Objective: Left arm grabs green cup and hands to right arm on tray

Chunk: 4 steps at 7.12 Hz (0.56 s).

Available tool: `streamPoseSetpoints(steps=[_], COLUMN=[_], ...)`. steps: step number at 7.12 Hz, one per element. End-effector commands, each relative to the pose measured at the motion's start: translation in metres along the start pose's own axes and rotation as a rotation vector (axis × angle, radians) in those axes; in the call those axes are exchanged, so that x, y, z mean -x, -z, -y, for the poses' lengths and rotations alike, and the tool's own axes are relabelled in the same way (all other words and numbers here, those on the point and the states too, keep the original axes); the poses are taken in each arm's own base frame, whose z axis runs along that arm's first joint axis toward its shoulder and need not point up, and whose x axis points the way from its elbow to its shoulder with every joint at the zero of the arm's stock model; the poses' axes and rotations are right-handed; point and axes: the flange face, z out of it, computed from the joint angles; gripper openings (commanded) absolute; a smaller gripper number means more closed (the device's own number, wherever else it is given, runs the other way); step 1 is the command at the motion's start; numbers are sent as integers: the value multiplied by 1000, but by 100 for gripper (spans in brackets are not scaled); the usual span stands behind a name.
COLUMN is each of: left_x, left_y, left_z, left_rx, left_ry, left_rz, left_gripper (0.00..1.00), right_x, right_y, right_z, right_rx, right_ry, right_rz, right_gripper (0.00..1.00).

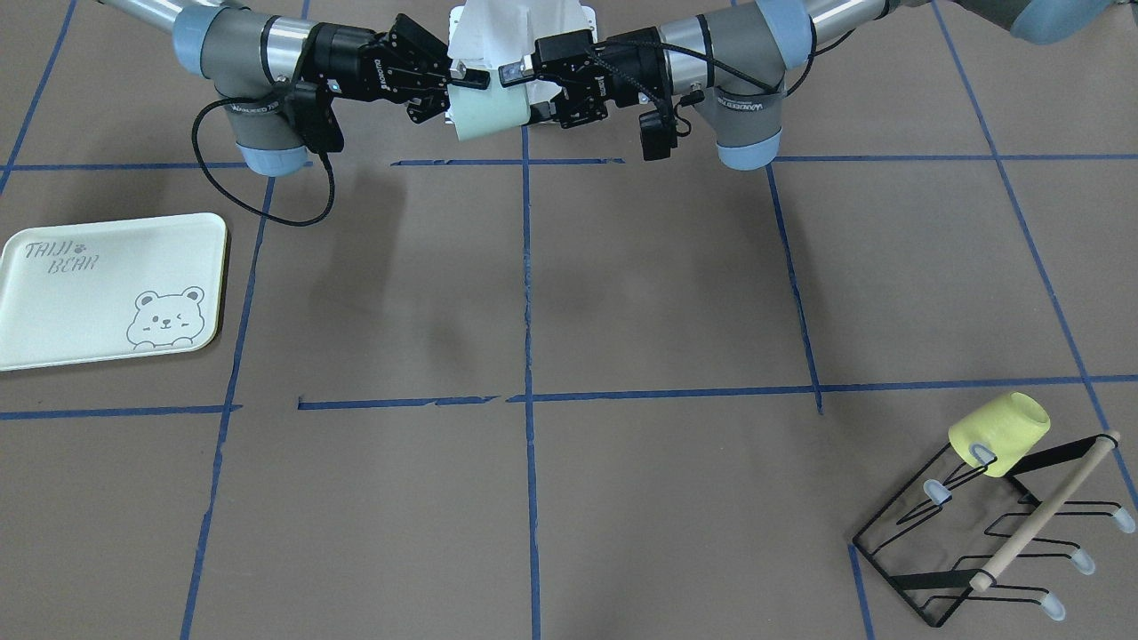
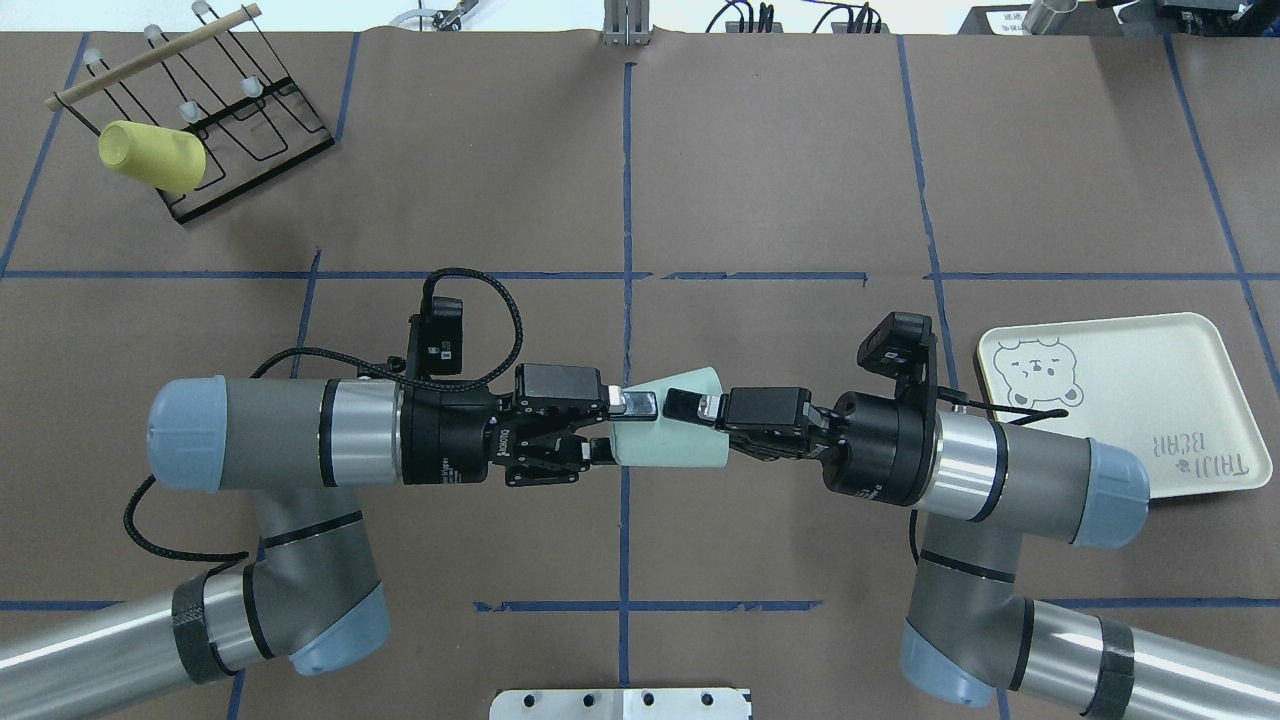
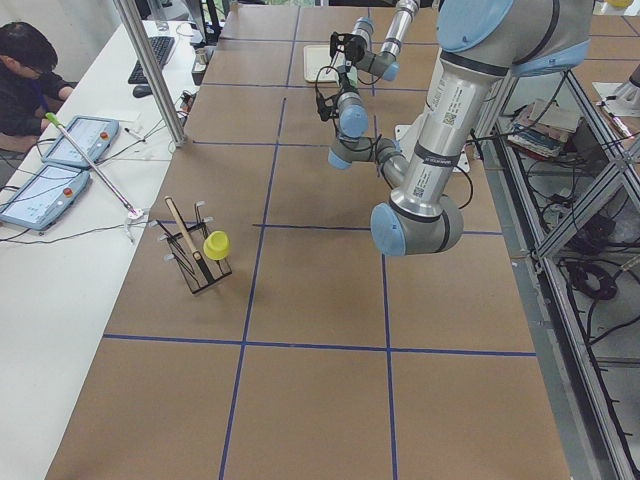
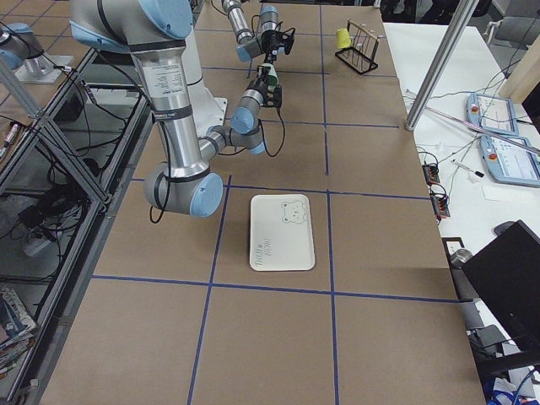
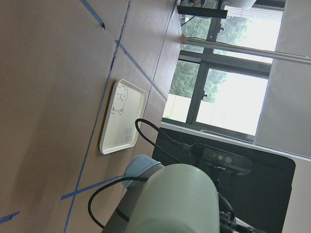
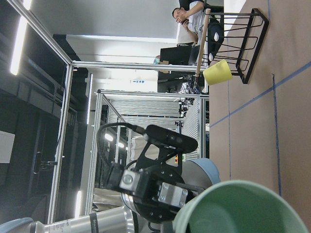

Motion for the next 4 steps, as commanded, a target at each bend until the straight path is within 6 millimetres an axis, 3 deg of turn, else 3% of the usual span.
streamPoseSetpoints(steps=[1, 2, 4], left_x=[-13, -18, -15], left_y=[16, 19, 30], left_z=[55, 87, 141], left_rx=[-133, -232, -360], left_ry=[14, 19, -117], left_rz=[61, 145, 427], left_gripper=[100, 100, 100], right_x=[-2, -8, -15], right_y=[5, -1, -9], right_z=[5, 12, 56], right_rx=[-9, -34, -101], right_ry=[7, 15, 48], right_rz=[-17, -98, -335], right_gripper=[0, 0, 0])
